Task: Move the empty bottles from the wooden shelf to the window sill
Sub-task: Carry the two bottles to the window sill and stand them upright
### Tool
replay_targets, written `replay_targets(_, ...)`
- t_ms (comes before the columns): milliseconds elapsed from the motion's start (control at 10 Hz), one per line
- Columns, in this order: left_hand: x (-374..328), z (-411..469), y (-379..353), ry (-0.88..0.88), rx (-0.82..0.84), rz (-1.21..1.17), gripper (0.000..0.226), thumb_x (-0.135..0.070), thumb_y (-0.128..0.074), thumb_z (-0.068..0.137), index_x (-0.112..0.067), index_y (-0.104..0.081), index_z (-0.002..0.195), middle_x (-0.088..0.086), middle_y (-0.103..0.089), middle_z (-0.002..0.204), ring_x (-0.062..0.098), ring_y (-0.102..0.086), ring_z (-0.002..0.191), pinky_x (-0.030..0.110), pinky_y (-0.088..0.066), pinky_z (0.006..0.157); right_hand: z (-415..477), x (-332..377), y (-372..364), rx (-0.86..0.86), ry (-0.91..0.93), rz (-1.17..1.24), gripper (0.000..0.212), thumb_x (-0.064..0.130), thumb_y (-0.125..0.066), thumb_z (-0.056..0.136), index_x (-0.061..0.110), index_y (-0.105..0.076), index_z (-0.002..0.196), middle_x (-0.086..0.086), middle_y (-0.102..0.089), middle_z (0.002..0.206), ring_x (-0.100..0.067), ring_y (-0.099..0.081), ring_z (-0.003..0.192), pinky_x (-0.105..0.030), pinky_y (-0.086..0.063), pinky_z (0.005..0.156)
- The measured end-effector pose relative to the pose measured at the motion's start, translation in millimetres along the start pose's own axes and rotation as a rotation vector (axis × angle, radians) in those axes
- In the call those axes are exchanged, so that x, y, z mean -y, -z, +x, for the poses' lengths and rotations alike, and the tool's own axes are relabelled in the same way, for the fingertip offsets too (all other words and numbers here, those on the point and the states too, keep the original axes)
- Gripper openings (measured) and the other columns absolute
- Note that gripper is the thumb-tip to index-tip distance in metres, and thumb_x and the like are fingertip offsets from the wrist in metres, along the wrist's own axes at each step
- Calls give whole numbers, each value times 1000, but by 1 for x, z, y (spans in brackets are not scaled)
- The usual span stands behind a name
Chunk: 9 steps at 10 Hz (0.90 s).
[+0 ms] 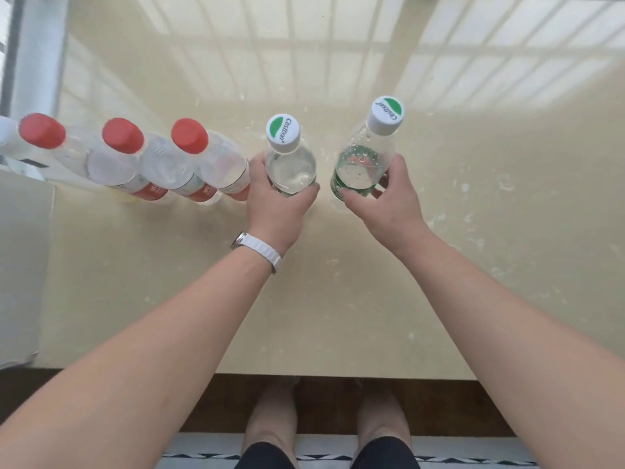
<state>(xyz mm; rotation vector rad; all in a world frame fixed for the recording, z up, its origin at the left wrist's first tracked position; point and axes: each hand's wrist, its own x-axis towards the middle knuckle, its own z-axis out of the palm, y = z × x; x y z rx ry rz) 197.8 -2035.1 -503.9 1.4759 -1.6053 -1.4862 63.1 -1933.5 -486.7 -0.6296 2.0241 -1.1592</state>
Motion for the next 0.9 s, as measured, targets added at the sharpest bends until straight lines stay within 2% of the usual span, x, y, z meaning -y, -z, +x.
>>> replay_targets(100,6,3,-3,-15,-12,14,64,-16,-83,77,-15,-45,128,-13,-61,102,2,-61,90,19,-52,81,5,-4,-2,-9,23,-11,46,26,-80,79,40,-42,100,23,-59,107,11,-56,100,-17,-44,93)
replay_targets(300,12,6,-6,-37,-38,-6,64,-16,-82,75,-17,-45,127,-6,-62,107,14,-64,100,28,-54,87,9,-18,-10,10,47,-52,49,28,-79,79,32,-43,111,20,-60,110,2,-58,106,-18,-46,92)
replay_targets(500,16,6,-5,-42,-23,11,66,-18,-82,74,-24,-42,127,-12,-61,109,12,-64,104,32,-54,94,12,-23,-13,3,53,-52,52,30,-80,78,33,-42,113,18,-59,114,1,-57,108,-17,-45,91)
replay_targets(600,15,7,-4,-56,-26,34,61,-19,-83,74,-25,-45,122,-16,-60,105,7,-64,98,32,-53,94,12,-25,-13,28,40,-63,57,30,-80,78,33,-39,118,16,-58,119,1,-54,113,-14,-40,90)
replay_targets(800,8,2,-2,-40,-19,74,65,-22,-83,75,-32,-41,123,-18,-58,109,3,-62,103,22,-51,90,5,-26,-1,85,-16,-87,79,35,-79,77,26,-34,141,9,-46,145,-6,-40,137,-27,-34,107)
replay_targets(900,-1,-7,5,13,14,114,71,-27,-84,75,-31,-38,130,-17,-58,116,-7,-56,106,11,-44,89,-4,-11,12,78,-26,-127,83,35,-78,80,23,-30,147,5,-38,152,-8,-35,140,-28,-31,110)
